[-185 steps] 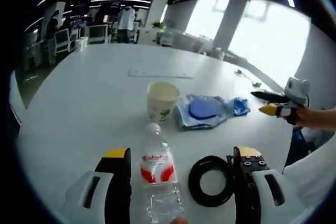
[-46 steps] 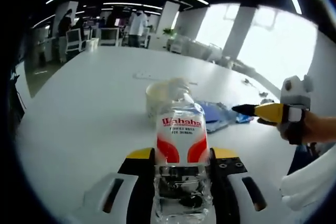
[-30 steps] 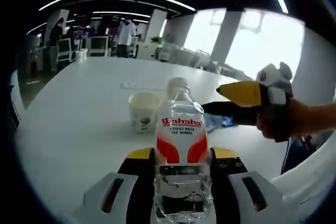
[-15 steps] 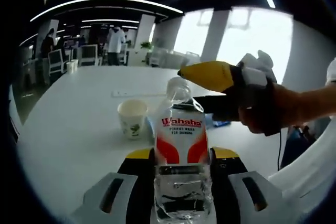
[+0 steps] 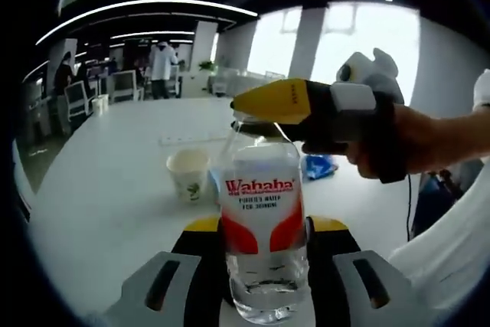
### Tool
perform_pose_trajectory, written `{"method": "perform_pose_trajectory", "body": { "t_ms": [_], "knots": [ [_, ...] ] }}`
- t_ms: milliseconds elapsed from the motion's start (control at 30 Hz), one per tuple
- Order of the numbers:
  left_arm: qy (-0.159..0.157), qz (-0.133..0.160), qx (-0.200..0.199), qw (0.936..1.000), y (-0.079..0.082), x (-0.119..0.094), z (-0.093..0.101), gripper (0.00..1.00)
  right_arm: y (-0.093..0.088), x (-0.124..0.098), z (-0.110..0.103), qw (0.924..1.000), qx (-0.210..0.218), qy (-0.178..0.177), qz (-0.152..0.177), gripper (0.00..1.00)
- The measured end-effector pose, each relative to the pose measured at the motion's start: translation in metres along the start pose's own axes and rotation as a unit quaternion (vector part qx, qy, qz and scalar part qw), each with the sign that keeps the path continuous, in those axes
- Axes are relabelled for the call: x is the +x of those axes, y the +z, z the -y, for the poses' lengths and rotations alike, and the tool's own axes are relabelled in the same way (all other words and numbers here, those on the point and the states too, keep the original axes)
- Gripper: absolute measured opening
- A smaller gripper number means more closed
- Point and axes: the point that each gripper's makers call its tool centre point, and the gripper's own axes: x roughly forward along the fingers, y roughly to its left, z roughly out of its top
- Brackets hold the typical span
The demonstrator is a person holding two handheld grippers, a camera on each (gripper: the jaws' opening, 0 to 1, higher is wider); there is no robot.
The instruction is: Arrange the tabletop items into an orderly group along one side of the table until the central work area is clear of visible clutter.
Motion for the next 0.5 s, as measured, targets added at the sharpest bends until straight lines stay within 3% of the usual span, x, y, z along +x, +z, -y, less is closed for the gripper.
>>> {"method": "perform_pose_trajectory", "body": {
  "t_ms": [267,500],
  "knots": [
    [0.016,-0.007,0.005,0.9998,0.002,-0.004,-0.006,0.37,0.004,0.006,-0.016,0.9978,-0.063,0.018,-0.015,0.19],
    [0.029,-0.009,0.006,0.9995,0.003,-0.007,-0.013,0.36,0.003,0.011,-0.031,0.9908,-0.128,0.035,-0.027,0.18]
  ]
}}
